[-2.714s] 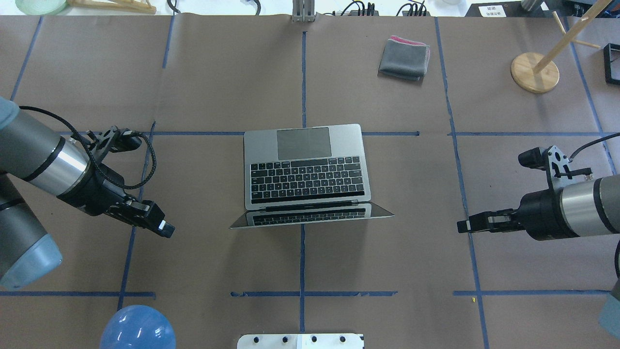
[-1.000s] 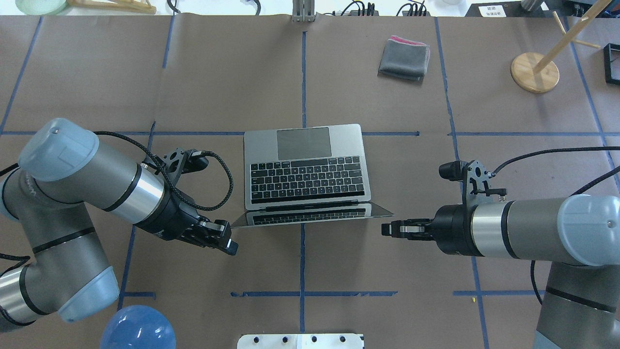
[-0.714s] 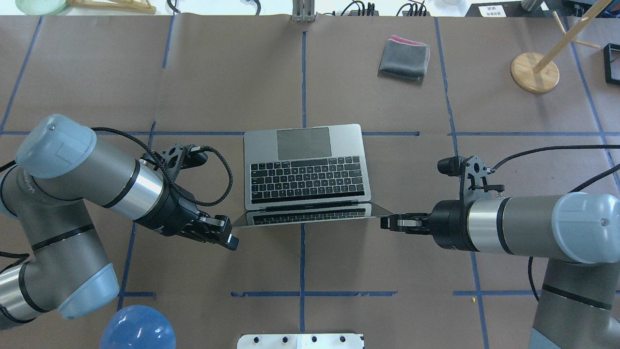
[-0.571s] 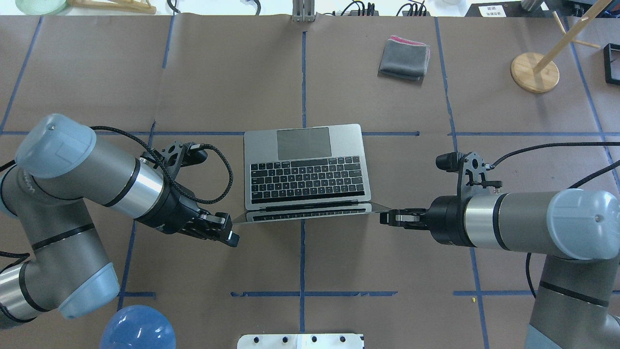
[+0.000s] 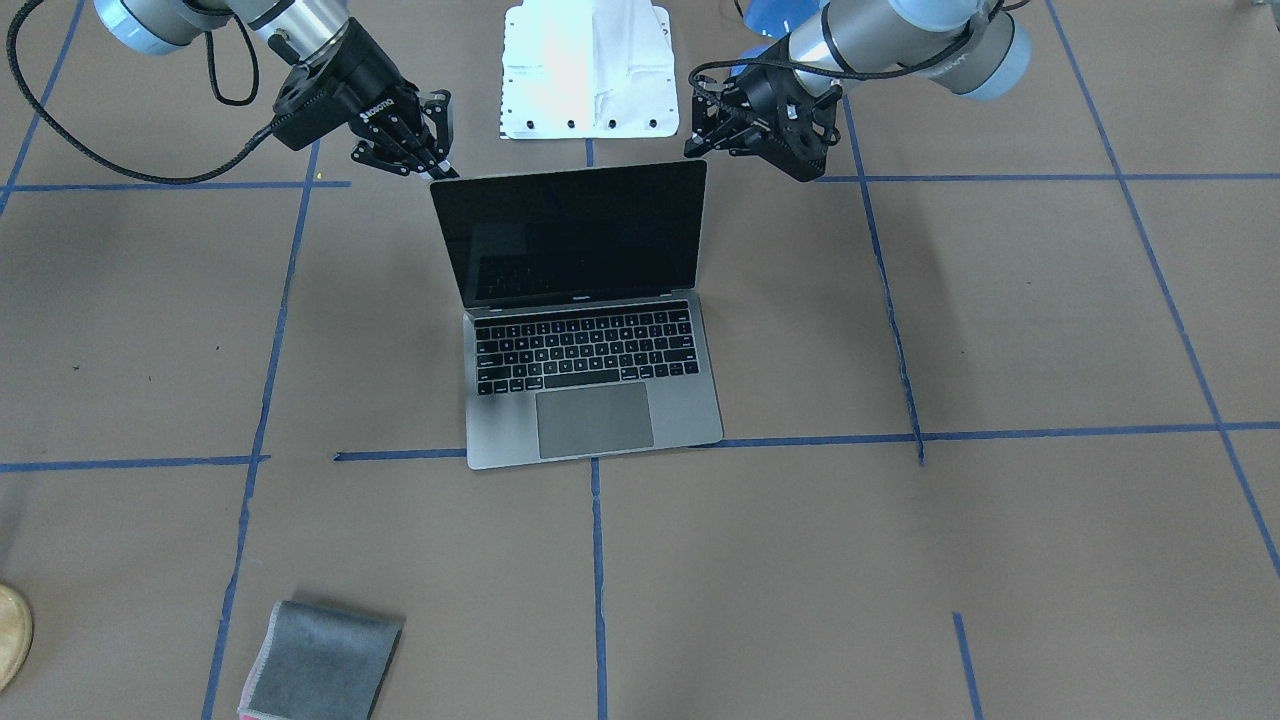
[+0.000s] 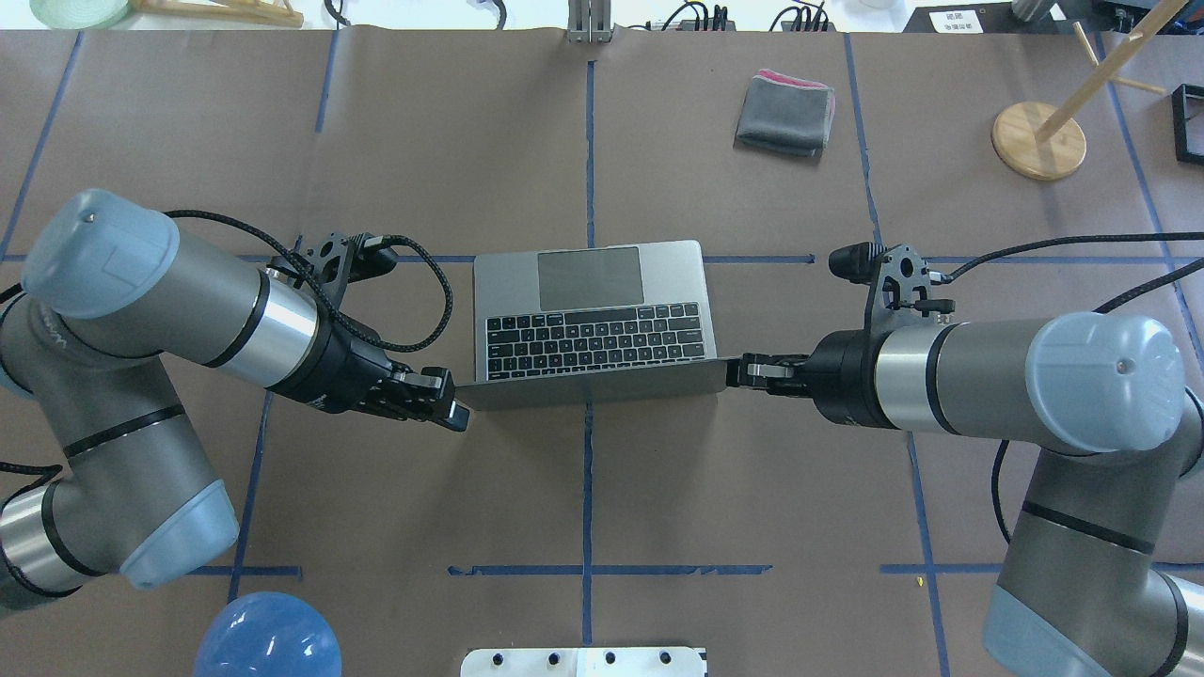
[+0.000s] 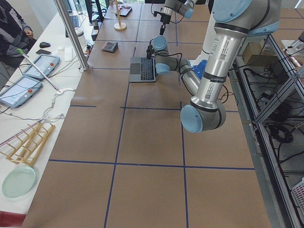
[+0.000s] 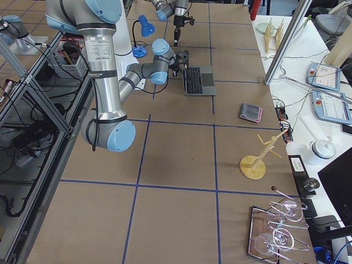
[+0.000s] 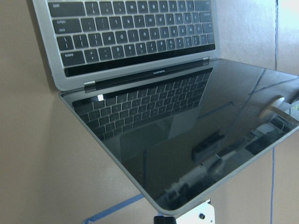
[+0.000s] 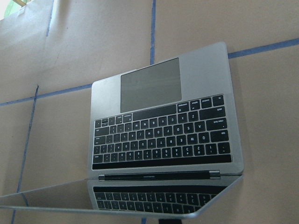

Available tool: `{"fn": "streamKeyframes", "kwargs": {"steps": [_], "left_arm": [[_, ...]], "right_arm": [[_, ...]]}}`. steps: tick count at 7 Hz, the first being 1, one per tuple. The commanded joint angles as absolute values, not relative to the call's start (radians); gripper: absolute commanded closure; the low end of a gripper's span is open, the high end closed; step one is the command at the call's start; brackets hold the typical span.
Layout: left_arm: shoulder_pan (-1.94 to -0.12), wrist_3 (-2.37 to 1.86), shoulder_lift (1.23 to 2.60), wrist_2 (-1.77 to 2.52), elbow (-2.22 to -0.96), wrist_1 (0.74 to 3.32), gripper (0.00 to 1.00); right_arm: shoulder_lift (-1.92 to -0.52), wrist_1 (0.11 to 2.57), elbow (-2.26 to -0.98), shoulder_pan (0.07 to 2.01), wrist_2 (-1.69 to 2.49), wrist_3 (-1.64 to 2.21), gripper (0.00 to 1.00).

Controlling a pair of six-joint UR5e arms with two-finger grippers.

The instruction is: Close laptop

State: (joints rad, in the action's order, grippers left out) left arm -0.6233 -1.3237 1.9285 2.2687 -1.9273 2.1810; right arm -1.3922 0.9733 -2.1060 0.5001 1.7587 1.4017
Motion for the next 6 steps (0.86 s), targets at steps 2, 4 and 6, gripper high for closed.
{"fn": "streamKeyframes", "kwargs": {"steps": [2, 4, 6], "left_arm": [[-0.692, -1.325, 1.995, 2.266, -1.849, 2.18, 1.0], [-0.73, -1.322, 2.028, 2.266, -1.783, 2.18, 1.0], [-0.752, -1.322, 2.063, 2.247, -1.72, 2.18, 1.0]], "right_arm": [[-1.26, 1.165, -2.082, 0.56, 1.763, 1.397, 0.98], [-1.189, 1.177, -1.99, 0.571, 1.763, 1.396, 0.98], [-1.169, 1.174, -1.924, 0.592, 1.763, 1.391, 0.98]]}}
